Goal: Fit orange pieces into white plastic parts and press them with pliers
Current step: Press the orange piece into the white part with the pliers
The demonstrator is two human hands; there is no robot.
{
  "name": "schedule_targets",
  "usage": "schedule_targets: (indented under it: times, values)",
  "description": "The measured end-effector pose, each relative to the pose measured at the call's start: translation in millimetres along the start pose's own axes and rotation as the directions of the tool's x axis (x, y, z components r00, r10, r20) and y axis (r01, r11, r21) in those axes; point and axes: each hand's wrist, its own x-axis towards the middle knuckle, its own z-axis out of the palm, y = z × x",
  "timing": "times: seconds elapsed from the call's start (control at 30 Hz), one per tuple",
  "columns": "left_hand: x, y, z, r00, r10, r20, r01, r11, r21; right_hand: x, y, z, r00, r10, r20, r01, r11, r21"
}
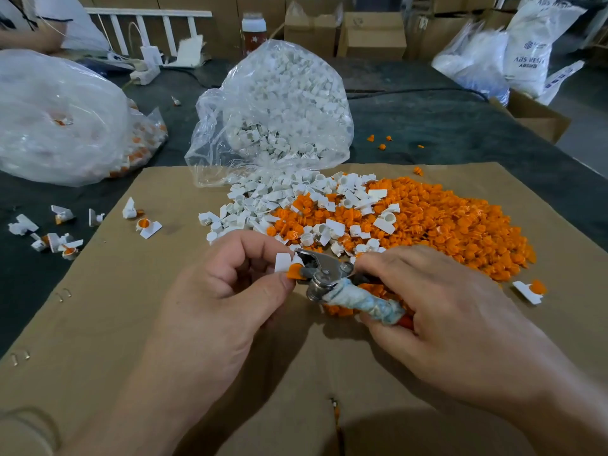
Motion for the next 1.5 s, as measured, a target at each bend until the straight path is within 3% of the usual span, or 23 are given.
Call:
schedule_targets:
  times: [0.4,1.07,1.23,1.37,1.5]
  values:
    - [-3,1,-3,0.996,0.037,0.082,-0.038,0.999,0.008,2,0,1,0.999,0.004,0.038,-0.001,0.997,-0.072]
    - [-4,6,-4,0.999,0.03,0.023,-0.03,0.999,-0.012,2,-5,9,0.991,-0.026,-0.132,0.021,0.999,-0.044]
    - [2,4,-7,0.985,-0.129,-0.115,0.124,0.991,-0.053,7,7,10,0.993,0.06,-0.101,-0.075,0.986,-0.149]
    - [-1,1,-3,0.946,-0.324,0.017,0.325,0.945,-0.048,11,11,13,0.985,0.173,-0.027,-0.173,0.946,-0.275]
    - [-3,-2,3,0.916,-0.393,0.079,0.398,0.916,-0.054,14,12,16,0.976,0.215,0.035,-0.195,0.934,-0.299]
